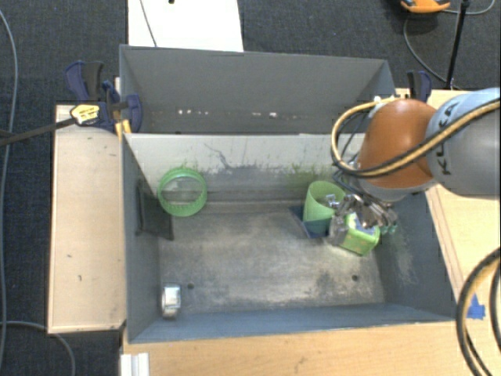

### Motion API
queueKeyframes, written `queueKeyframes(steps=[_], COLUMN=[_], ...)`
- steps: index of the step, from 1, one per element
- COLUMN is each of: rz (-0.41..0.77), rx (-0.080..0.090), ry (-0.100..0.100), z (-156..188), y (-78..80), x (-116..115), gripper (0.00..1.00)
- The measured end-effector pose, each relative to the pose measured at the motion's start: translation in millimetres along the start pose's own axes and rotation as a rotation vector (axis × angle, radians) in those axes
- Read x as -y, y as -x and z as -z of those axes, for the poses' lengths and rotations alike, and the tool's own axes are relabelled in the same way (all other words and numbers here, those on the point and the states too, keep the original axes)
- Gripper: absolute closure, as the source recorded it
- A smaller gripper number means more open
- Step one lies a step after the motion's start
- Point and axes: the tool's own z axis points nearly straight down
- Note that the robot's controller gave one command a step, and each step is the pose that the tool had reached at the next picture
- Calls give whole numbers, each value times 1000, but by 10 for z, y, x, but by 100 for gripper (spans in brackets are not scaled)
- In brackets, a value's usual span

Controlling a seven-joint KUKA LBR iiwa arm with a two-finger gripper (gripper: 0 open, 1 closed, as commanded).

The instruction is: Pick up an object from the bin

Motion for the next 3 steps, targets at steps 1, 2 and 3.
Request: queueKeyframes(steps=[1, 2, 3], rz=[0, 83, 54], rx=[0, 5, 4], ry=[0, -3, 0], z=[4, 258, 1382], y=[-2, 54, 198], x=[0, -166, -487], gripper=[100, 100, 100])
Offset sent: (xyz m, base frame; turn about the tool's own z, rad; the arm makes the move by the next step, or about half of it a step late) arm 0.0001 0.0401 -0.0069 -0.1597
